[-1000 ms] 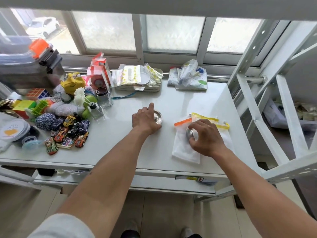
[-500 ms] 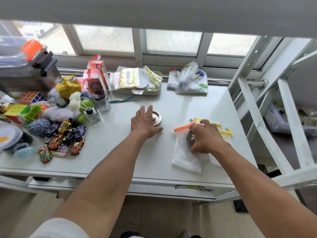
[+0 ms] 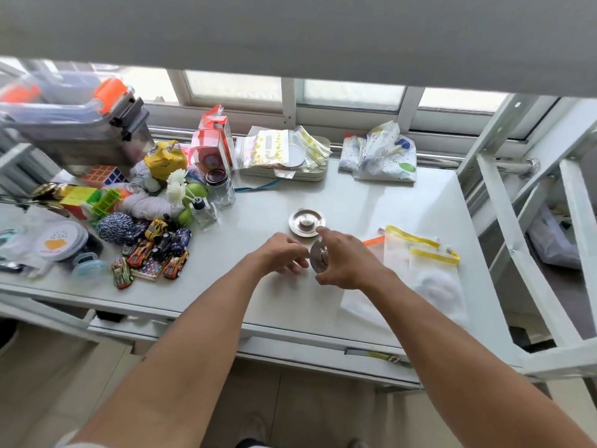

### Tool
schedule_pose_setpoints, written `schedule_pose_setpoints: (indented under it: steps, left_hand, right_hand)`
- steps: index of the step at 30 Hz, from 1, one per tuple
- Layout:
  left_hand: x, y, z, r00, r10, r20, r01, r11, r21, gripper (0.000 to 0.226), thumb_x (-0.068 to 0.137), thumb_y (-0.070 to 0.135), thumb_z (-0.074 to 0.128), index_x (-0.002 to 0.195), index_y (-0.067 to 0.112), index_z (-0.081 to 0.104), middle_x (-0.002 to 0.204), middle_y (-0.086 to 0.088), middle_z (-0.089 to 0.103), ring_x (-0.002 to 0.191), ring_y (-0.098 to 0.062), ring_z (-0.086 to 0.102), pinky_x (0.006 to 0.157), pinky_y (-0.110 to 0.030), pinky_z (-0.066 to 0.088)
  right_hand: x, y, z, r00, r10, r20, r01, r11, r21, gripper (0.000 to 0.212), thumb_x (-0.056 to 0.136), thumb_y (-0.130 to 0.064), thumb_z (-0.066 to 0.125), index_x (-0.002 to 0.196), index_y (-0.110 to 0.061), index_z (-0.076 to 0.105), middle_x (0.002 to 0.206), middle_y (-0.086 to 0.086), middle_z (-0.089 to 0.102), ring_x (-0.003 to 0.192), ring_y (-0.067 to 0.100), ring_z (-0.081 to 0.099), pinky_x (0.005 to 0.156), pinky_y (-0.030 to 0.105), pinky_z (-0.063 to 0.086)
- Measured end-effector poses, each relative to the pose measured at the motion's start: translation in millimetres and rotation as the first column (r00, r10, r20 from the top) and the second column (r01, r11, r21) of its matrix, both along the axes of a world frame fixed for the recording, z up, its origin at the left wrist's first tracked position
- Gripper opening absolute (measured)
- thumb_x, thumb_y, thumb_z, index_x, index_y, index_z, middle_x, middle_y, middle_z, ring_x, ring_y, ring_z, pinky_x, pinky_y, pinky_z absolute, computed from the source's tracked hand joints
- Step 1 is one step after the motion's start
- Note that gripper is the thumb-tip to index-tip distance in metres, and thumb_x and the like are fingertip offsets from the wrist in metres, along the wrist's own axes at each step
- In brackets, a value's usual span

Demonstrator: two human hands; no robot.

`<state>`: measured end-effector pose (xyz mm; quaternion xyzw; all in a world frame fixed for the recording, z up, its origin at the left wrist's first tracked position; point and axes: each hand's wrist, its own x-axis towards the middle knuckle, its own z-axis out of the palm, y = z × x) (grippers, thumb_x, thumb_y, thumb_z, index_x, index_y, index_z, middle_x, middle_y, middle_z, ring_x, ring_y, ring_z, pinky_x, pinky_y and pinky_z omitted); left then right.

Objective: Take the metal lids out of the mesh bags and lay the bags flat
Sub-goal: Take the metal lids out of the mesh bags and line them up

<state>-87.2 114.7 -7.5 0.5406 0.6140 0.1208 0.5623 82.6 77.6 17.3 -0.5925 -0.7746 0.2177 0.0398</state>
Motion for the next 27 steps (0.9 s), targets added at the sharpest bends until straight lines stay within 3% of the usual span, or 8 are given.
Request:
schedule_pose_setpoints:
  steps: [7, 10, 12, 14, 17, 20, 24, 27]
  left_hand:
    - [-17, -11, -1, 0.996, 0.085, 0.011, -0.085, 0.996, 0.002, 0.023, 0.063, 0.035, 0.065, 0.069, 0.013, 0.068, 0.073, -0.005, 0.073, 0.061, -0.021, 0.062, 0.051, -0.024, 0.034]
    - [-19, -7, -6, 0.994, 0.046, -0.094, -0.04, 0.997, 0.061, 0.033, 0.076, 0.037, 0.076, 0.075, 0.004, 0.074, 0.057, -0.003, 0.065, 0.049, -0.013, 0.057, 0.05, -0.022, 0.041]
    - [-21, -3, -9, 0.978, 0.083, -0.19, -0.06, 0.99, 0.127, 0.023, 0.079, 0.028, 0.075, 0.081, 0.005, 0.078, 0.057, -0.003, 0.066, 0.054, -0.013, 0.06, 0.057, -0.023, 0.047]
    - [-23, -1, -8, 0.953, 0.122, -0.278, -0.069, 0.979, 0.193, 0.013, 0.078, 0.024, 0.075, 0.08, 0.012, 0.08, 0.06, -0.003, 0.069, 0.061, -0.013, 0.064, 0.063, -0.022, 0.05]
    - [-26, 1, -6, 0.938, 0.122, -0.324, -0.064, 0.981, 0.183, 0.01, 0.077, 0.022, 0.075, 0.076, 0.013, 0.079, 0.066, -0.006, 0.072, 0.067, -0.013, 0.067, 0.066, -0.022, 0.051]
    - [-25, 5, -6, 0.915, 0.154, -0.372, -0.081, 0.976, 0.204, 0.01, 0.073, 0.021, 0.073, 0.074, 0.013, 0.078, 0.072, -0.007, 0.075, 0.078, -0.017, 0.07, 0.067, -0.024, 0.053]
    - [-23, 7, -9, 0.893, 0.19, -0.409, -0.099, 0.968, 0.232, 0.011, 0.072, 0.024, 0.07, 0.075, 0.016, 0.077, 0.08, -0.007, 0.075, 0.083, -0.021, 0.07, 0.071, -0.025, 0.054]
    - [-18, 5, -7, 0.883, 0.198, -0.426, -0.052, 0.942, 0.33, 0.023, 0.072, 0.041, 0.067, 0.083, 0.022, 0.071, 0.089, -0.002, 0.071, 0.086, -0.022, 0.066, 0.075, -0.029, 0.053]
  right_hand:
    - [-20, 0, -18, 0.999, 0.027, 0.029, -0.028, 0.999, 0.034, 0.099, 0.059, -0.039, 0.076, 0.144, -0.016, 0.031, 0.125, 0.006, 0.063, 0.113, 0.033, 0.054, 0.086, 0.04, 0.05]
    - [-26, 2, -23, 0.997, 0.018, -0.071, -0.015, 0.999, 0.039, 0.1, 0.064, -0.042, 0.077, 0.147, -0.014, 0.029, 0.141, 0.006, 0.052, 0.123, 0.031, 0.05, 0.098, 0.037, 0.045]
    - [-23, 2, -25, 0.988, -0.022, -0.15, 0.033, 0.997, 0.069, 0.098, 0.068, -0.046, 0.077, 0.148, -0.015, 0.029, 0.15, 0.007, 0.042, 0.131, 0.03, 0.046, 0.107, 0.037, 0.04]
    - [-10, 3, -24, 0.972, -0.116, -0.203, 0.146, 0.979, 0.142, 0.088, 0.072, -0.045, 0.076, 0.144, -0.012, 0.037, 0.147, 0.01, 0.045, 0.131, 0.03, 0.046, 0.109, 0.039, 0.038]
    - [23, 4, -22, 0.899, -0.319, -0.301, 0.399, 0.88, 0.257, 0.062, 0.079, -0.032, 0.072, 0.131, -0.003, 0.054, 0.132, 0.017, 0.058, 0.122, 0.035, 0.054, 0.106, 0.04, 0.041]
    - [63, -1, -21, 0.811, -0.492, -0.316, 0.571, 0.783, 0.246, 0.046, 0.08, -0.025, 0.068, 0.12, -0.003, 0.062, 0.122, 0.019, 0.064, 0.113, 0.039, 0.058, 0.1, 0.041, 0.044]
    - [105, -13, -22, 0.708, -0.678, -0.199, 0.706, 0.691, 0.154, 0.047, 0.081, -0.03, 0.064, 0.122, -0.007, 0.061, 0.122, 0.021, 0.06, 0.114, 0.042, 0.052, 0.098, 0.043, 0.042]
    - [127, -24, -24, 0.636, -0.764, -0.109, 0.771, 0.634, 0.055, 0.055, 0.081, -0.037, 0.063, 0.129, -0.01, 0.055, 0.129, 0.019, 0.055, 0.121, 0.041, 0.046, 0.099, 0.043, 0.041]
